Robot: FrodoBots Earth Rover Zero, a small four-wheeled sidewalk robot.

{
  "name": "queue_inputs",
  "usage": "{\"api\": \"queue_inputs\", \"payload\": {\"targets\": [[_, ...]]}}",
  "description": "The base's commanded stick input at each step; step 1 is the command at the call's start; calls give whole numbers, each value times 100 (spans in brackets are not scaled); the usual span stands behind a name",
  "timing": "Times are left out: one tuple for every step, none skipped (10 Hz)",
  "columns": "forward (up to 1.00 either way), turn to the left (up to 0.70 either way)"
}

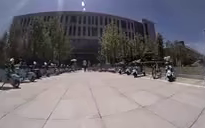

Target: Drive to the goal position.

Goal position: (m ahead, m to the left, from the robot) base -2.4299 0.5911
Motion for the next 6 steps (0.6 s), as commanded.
{"api": "queue_inputs", "payload": {"targets": [[53,0],[54,0],[54,0],[53,0],[53,0],[53,0]]}}
